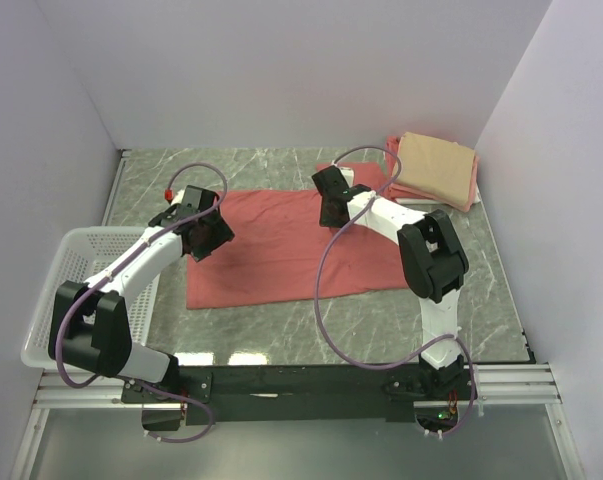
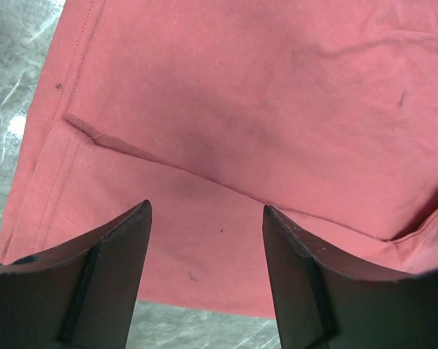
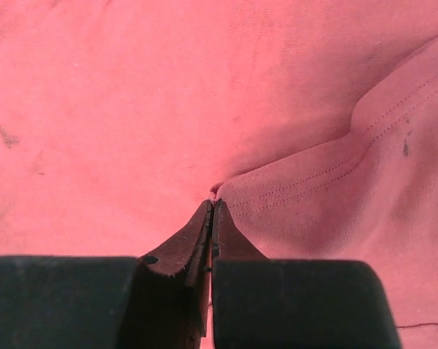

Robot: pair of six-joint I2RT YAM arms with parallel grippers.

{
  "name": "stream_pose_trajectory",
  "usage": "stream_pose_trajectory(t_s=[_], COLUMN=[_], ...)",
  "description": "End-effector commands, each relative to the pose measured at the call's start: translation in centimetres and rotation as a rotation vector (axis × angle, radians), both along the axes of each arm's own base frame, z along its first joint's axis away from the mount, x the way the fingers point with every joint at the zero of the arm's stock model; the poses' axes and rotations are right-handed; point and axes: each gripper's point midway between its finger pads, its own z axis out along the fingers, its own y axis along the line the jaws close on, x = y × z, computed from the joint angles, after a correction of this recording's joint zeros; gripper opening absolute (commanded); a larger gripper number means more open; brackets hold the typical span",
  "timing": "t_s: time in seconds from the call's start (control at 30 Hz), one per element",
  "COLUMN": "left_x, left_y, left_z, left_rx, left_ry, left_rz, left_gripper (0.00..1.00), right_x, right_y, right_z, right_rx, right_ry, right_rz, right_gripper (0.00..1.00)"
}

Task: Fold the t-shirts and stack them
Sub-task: Fold the tshirt

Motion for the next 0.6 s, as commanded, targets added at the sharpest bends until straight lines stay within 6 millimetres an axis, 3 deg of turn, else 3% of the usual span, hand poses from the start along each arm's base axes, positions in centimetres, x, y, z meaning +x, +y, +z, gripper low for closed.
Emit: stream_pose_trajectory(t_s=[0.0,0.4,0.47,0.57], left_x=[0.1,0.4,0.4,0.1], left_y=[0.2,0.9,1.1,1.9], left_z=[1.0,-0.2,-0.5,-1.4], left_rx=[-0.007,-0.036,-0.035,-0.034], left_ry=[-0.034,-0.006,0.003,0.033], left_rz=[0.003,0.076,0.105,0.175], left_gripper=[0.68,0.68,0.68,0.65], right_x=[2.0,2.1,2.1,1.9], right_y=[1.5,2.5,2.4,2.2], right_z=[3.7,2.9,2.4,2.3], right_rx=[0.051,0.064,0.044,0.045], right_ry=[-0.1,-0.088,-0.068,-0.067], right_rz=[0.013,0.065,0.065,0.061], right_gripper=[0.0,0.0,0.06,0.28])
